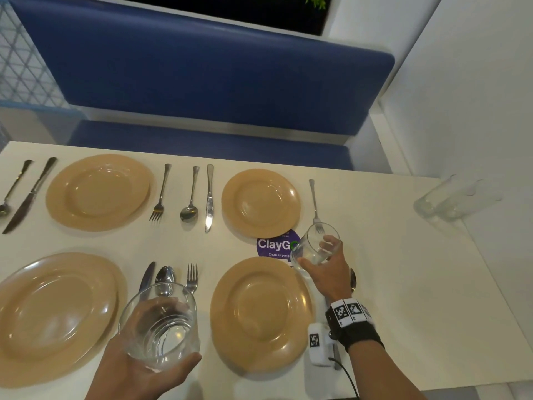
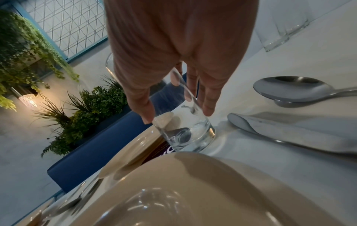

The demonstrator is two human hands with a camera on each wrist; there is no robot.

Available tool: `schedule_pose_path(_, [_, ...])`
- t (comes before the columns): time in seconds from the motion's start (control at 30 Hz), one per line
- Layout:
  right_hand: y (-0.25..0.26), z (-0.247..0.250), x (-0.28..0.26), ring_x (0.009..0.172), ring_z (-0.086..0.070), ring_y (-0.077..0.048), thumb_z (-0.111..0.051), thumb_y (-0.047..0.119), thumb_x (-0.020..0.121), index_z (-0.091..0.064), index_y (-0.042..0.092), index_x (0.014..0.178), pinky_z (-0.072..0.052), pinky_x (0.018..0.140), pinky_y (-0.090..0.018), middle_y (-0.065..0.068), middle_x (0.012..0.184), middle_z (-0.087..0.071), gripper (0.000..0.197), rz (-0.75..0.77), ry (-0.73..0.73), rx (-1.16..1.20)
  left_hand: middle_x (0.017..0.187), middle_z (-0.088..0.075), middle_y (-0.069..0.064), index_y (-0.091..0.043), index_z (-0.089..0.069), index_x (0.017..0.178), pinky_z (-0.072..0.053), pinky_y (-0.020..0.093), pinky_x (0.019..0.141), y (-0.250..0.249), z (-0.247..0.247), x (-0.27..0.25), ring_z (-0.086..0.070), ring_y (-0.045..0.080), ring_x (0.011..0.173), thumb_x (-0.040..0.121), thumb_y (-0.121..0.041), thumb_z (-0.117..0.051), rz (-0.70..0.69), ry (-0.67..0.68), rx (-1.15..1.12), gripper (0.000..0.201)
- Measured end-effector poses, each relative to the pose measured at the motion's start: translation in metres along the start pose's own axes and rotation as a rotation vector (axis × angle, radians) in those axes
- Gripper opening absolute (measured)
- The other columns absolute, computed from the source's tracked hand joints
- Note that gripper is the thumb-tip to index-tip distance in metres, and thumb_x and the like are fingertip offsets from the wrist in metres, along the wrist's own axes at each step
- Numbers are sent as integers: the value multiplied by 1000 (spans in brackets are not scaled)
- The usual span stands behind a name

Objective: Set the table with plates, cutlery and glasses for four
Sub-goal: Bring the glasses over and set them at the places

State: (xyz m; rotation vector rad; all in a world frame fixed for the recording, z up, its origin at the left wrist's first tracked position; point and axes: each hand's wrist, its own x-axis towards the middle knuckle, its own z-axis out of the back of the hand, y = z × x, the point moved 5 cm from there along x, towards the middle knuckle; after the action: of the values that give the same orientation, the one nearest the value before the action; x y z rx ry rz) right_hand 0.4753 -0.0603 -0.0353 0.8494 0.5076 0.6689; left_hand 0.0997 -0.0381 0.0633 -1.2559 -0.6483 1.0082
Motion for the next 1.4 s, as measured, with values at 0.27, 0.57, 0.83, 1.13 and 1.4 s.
schedule_pose_path(0.27, [-2,-3,-4,111,-59,-19,-89,36,66,-39,26,137,-51,83,-26,6,124,-53,88,-76,19,24,110,-68,-31,17,-50,127,-42,-3,86,-4,-3,-1,-65,-15,92,39,22,-91,35,-4,-7,97])
schedule_pose_path(0.57, [11,32,-51,102,-65,-22,-82,26,77,-55,15,120,-48,83,-27,2,110,-64,52,-190,-52,-84,107,-65,-37,-39,-65,111,-46,1,82,-5,8,-2,-60,-18,96,34,-57,-89,131,-23,-5,83])
schedule_pose_path(0.83, [141,8,-140,63,-52,-1,-91,61,47,-54,50,120,-42,61,-13,19,113,-60,82,150,730,54,110,-72,-9,-26,-64,110,-51,17,91,-16,-34,21,-65,-2,111,50,-32,-94,30,26,106,67])
schedule_pose_path(1.13, [169,-52,-98,96,-60,1,-86,48,59,-49,41,120,-55,79,-24,20,110,-60,72,263,659,81,114,-64,-22,-32,-51,119,-57,35,89,-13,-47,66,-63,-1,108,64,-36,-89,120,32,184,67])
schedule_pose_path(1.4, [178,-102,-32,90,-57,-1,-88,47,62,-50,30,113,-41,69,-13,15,103,-61,66,193,333,69,112,-71,-13,-31,-59,116,-55,25,93,29,16,100,-66,-4,103,88,-32,-74,218,4,236,32])
